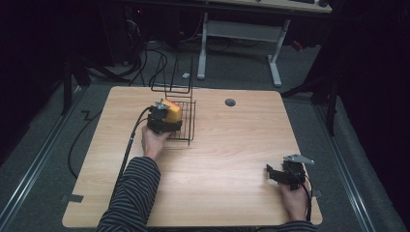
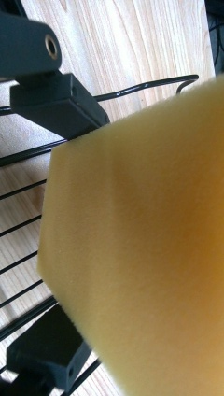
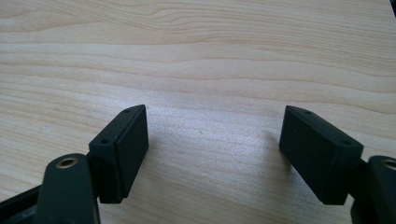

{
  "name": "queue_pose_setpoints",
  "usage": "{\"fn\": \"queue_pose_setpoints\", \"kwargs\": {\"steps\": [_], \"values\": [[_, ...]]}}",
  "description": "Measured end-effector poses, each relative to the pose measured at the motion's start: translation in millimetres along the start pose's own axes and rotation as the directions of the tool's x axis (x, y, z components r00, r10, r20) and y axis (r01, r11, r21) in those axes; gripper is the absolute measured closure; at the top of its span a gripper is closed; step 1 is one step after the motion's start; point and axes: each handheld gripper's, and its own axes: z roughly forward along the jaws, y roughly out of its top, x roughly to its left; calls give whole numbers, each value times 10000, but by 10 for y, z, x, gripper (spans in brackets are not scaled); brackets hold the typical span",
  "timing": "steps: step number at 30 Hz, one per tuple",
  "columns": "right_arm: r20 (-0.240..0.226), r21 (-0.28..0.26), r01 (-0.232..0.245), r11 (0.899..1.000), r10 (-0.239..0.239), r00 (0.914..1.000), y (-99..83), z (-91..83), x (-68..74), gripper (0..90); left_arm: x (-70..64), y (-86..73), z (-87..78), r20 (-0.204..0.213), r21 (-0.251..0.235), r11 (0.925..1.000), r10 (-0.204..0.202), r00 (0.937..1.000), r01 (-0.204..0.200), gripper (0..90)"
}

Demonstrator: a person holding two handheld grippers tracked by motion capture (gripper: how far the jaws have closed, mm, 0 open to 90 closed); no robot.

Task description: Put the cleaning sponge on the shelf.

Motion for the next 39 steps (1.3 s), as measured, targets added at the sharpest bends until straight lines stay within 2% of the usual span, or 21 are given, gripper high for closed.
{"fn": "queue_pose_setpoints", "kwargs": {"steps": [5,8,11,14,18,22,37,39], "values": [[-1,-1,2,10000,-2,10000,0,0,0,242,3,0,-10,72,50,10000,-29,10000,28,93],[12,-10,-5,10000,5,10000,-1,1,2,240,6,0,-27,283,148,9999,-91,9996,87,35],[13,-9,-5,10000,5,10000,-1,1,3,240,-19,6,-73,343,189,9998,104,9994,-111,3],[12,-8,-2,10000,2,10000,-1,1,3,240,-39,5,-123,295,103,9996,278,9992,-281,2],[6,0,0,10000,0,10000,0,0,2,240,-23,-30,-202,228,103,9999,75,9997,-77,1],[6,0,2,10000,-2,10000,0,0,2,240,-29,-79,-299,257,59,10000,59,9997,-60,2],[5,3,2,10000,-2,10000,0,0,3,240,-23,-202,-606,531,-262,9996,110,9985,-97,10],[5,4,-5,10000,5,10000,0,0,3,240,-24,-206,-652,703,-400,9992,11,9975,17,15]]}}
